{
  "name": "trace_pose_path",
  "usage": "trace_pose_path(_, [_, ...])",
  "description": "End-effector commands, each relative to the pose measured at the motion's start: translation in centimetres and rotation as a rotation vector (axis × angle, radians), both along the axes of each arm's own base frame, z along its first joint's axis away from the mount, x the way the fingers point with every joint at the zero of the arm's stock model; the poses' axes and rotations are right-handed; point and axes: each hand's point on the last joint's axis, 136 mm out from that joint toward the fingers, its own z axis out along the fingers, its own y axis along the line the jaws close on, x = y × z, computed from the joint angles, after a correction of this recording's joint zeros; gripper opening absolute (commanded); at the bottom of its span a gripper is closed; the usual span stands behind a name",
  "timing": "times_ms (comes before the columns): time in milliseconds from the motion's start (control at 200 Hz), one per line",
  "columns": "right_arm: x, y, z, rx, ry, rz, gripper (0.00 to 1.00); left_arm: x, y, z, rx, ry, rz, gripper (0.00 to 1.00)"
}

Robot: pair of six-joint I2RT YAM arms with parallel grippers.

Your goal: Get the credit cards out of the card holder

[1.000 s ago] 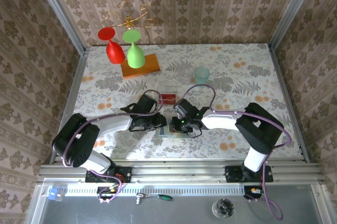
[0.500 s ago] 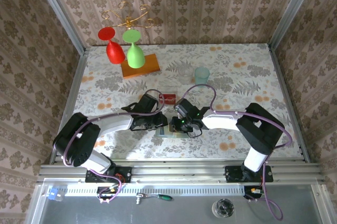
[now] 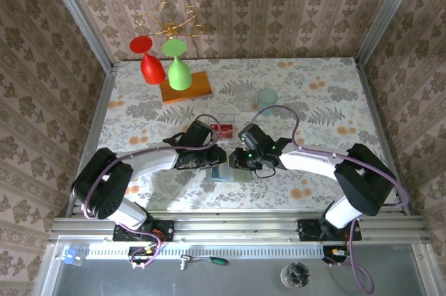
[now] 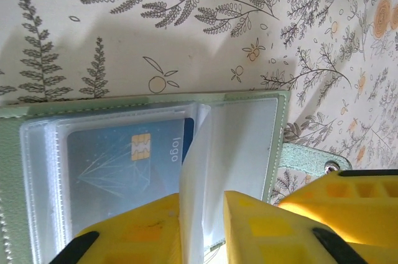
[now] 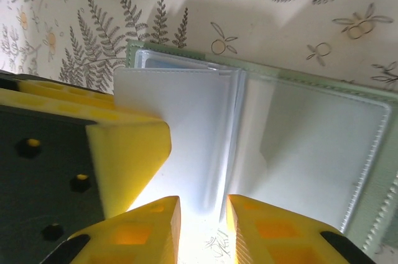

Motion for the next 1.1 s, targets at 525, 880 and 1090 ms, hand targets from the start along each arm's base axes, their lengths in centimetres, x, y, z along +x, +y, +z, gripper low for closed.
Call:
trace_pose_path(525, [-0.7, -7.8, 0.4, -0.058, -0.016, -0.077, 0.38, 0.5, -5.7, 0.5, -0.003, 0.003, -0.052, 0.36])
trace_pose_path(880, [-0.9, -7.0, -1.4, 0.002, 0.041, -0.072, 0.39, 0.5, -6.0, 0.6, 0.021, 0.007, -0.077, 0.38])
trace_pose_path(1090, [-0.6, -6.5, -2.9, -0.005, 0.078, -0.073, 0.36, 0.6, -5.3, 0.9, 0.024, -0.002, -0.072, 0.38])
